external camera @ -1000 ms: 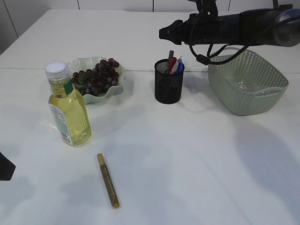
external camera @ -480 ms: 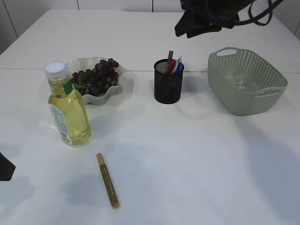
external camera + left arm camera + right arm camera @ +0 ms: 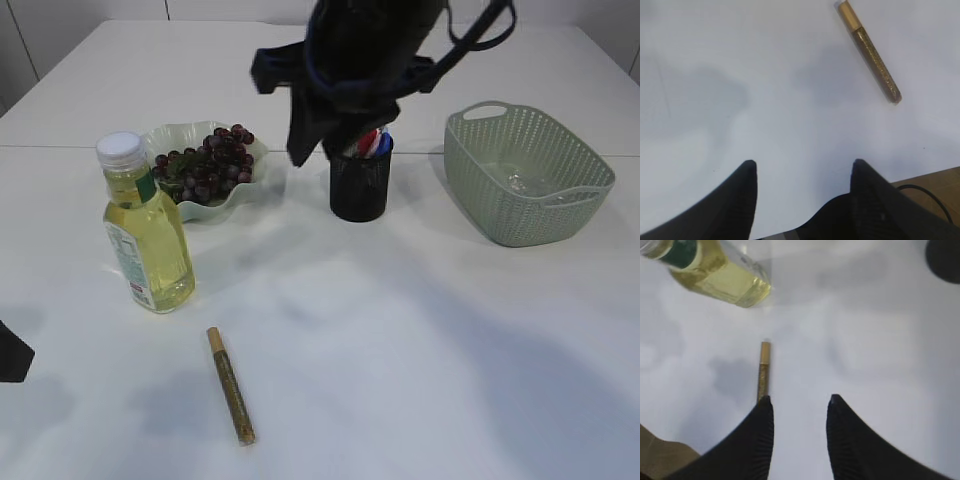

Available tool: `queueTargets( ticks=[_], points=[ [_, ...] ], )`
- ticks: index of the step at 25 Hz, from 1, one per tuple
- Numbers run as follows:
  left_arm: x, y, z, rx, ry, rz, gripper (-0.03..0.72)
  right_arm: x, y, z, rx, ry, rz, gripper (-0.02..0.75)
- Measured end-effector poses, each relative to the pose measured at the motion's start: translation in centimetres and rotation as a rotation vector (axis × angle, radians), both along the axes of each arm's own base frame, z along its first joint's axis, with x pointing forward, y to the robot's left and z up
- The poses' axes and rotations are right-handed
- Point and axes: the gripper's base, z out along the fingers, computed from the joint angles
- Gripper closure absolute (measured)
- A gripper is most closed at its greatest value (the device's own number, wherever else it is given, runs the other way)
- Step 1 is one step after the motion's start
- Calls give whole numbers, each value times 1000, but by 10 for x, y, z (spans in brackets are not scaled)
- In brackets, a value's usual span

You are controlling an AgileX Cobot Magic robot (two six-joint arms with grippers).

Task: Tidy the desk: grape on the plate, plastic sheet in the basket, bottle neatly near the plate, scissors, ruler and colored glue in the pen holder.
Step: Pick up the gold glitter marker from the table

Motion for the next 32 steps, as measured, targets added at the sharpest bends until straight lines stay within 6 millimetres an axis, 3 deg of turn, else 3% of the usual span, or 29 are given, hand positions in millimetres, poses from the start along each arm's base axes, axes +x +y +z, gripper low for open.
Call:
queueTargets(
  ticks=[8, 16, 22, 32],
  points=[
    [0, 2, -1, 29, -8, -11, 253, -26, 62, -40, -62, 106, 39, 440],
    [1, 6, -1, 76, -18, -28, 253, -43, 106, -103, -167, 214, 89, 439],
    [0, 6, -2, 82, -8, -32, 253, -44, 122, -140, -218, 227, 73, 438],
    [-1, 6, -2, 87, -1, -35, 253, -36, 126, -174, -284, 193, 0, 437]
  ],
)
